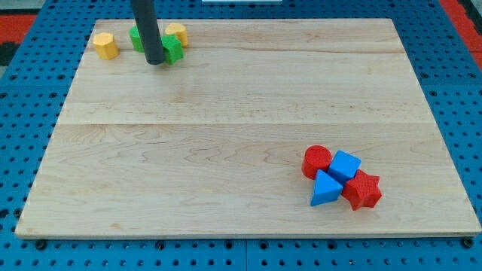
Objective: Slide the heart to the top of the green star
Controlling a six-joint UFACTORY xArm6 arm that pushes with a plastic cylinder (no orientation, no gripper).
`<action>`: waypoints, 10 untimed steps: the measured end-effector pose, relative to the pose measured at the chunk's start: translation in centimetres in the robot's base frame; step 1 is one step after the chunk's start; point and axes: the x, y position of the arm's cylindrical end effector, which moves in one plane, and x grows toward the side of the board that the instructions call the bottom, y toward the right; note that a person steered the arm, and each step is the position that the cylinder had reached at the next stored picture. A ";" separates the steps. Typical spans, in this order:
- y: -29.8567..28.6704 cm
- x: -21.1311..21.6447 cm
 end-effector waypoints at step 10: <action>-4.1 -9.4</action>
